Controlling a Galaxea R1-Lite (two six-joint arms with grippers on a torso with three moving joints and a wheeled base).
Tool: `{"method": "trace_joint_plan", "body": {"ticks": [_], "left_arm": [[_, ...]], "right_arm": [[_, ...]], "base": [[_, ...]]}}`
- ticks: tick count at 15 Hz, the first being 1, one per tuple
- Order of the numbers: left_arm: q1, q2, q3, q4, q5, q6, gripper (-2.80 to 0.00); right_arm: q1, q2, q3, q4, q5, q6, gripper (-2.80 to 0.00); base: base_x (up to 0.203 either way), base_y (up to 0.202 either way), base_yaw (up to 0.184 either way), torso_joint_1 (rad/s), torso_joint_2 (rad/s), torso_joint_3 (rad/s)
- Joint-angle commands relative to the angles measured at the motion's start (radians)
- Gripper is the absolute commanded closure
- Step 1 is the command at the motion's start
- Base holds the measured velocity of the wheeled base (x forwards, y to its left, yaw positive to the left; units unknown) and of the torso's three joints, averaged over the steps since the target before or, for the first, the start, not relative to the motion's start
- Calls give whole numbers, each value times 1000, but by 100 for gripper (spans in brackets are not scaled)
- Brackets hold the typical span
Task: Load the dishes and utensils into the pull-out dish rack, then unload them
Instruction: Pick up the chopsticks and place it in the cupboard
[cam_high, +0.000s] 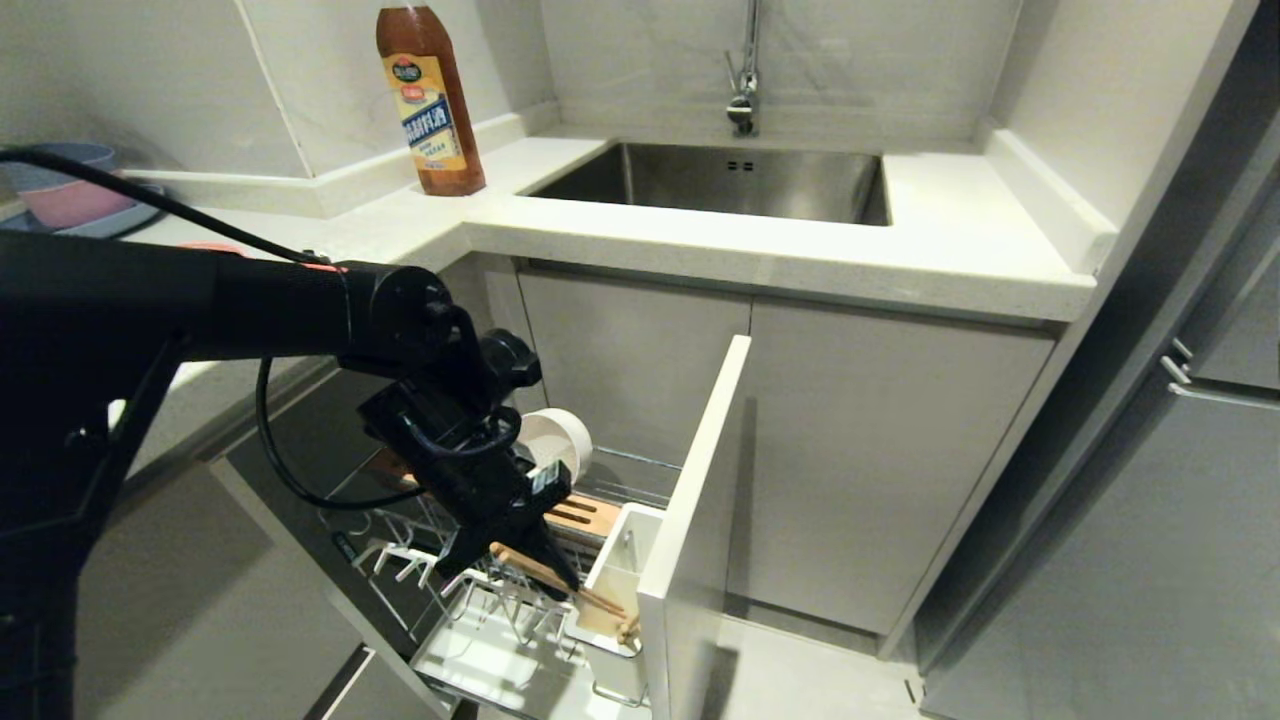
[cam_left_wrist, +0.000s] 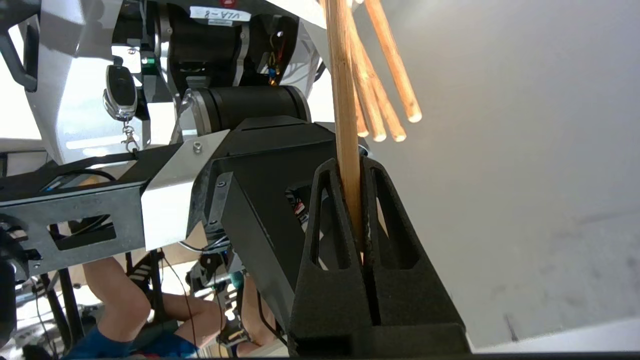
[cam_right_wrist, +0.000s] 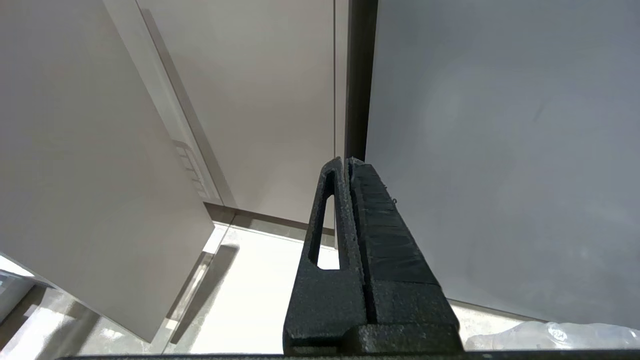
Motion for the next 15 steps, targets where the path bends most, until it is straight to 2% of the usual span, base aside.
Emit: {"method": "trace_joint_plan", "body": {"ticks": [1,9,15], "left_arm": [[0,18,-2,5,-3,-4,0],[2,75,-5,-20,-1,27,0],[2,114,-23,-44,-1,28,0]], "right_arm": [[1,0,3,-1,0,0,0],[0,0,2,0,0,0,0],[-1,0,2,0,0,0,0]], "base": [[0,0,0,0,0,0],[0,0,0,0,0,0],[0,0,0,0,0,0]]}}
